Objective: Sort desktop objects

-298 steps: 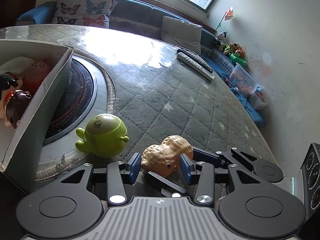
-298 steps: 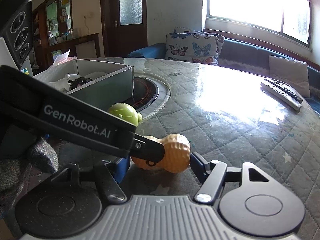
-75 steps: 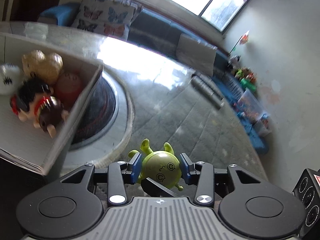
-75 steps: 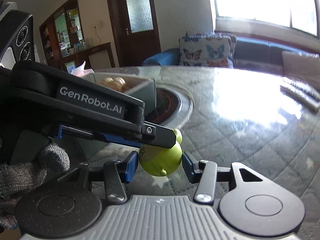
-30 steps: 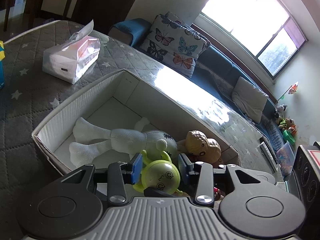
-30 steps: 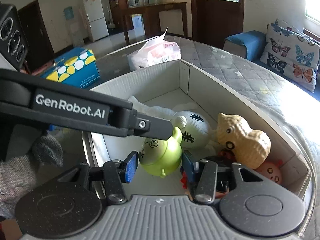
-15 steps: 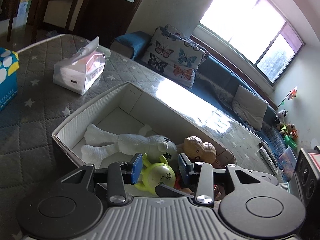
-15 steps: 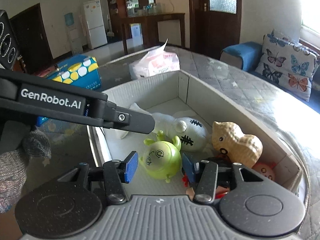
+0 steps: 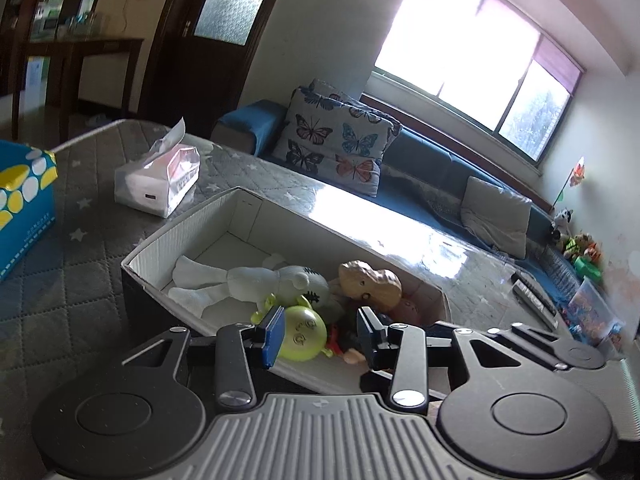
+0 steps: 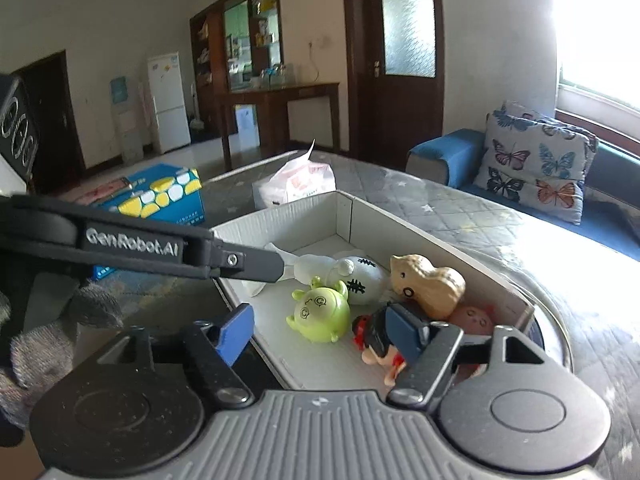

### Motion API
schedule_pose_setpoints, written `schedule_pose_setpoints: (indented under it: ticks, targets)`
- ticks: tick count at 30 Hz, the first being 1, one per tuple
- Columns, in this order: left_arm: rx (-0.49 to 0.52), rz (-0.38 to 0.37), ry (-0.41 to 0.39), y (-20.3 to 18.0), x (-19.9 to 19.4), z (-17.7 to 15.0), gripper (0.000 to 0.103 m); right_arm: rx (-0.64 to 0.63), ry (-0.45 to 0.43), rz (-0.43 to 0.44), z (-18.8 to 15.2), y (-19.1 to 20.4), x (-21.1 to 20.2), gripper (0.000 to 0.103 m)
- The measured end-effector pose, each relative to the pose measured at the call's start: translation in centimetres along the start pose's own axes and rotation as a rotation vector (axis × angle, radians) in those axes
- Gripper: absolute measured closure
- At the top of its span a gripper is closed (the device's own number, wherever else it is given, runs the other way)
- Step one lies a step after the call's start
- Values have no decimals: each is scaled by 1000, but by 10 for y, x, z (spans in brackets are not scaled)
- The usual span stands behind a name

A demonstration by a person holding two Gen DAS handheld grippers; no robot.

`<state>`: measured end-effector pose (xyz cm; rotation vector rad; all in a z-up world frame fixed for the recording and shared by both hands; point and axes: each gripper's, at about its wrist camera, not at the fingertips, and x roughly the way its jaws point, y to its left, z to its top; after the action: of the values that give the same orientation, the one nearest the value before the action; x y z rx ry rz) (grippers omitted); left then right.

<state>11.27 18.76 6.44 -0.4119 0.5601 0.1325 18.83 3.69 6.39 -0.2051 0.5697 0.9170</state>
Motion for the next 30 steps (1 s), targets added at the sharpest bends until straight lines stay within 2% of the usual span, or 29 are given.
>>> schedule_pose_setpoints:
  ticks: [11,17,20,24,30]
  targets:
    - [74,53,-9,-20,-18,-28,61,59,-31,-51,-28,4,-39,16]
    - [94,79,2,-26,-22,-38,61,91,-30,-65,-42,4,-47,15]
    - [109,115,12,-28,-23,-42,61,102,-29,-77,-49,4,-50,8]
    - [132,156,27,-32,-24,-47,61,106,-28,-87,-56,7,-54,8]
    - [141,180,42,-34,-25,-54,61,130,-28,-93,-63,9,-58,7]
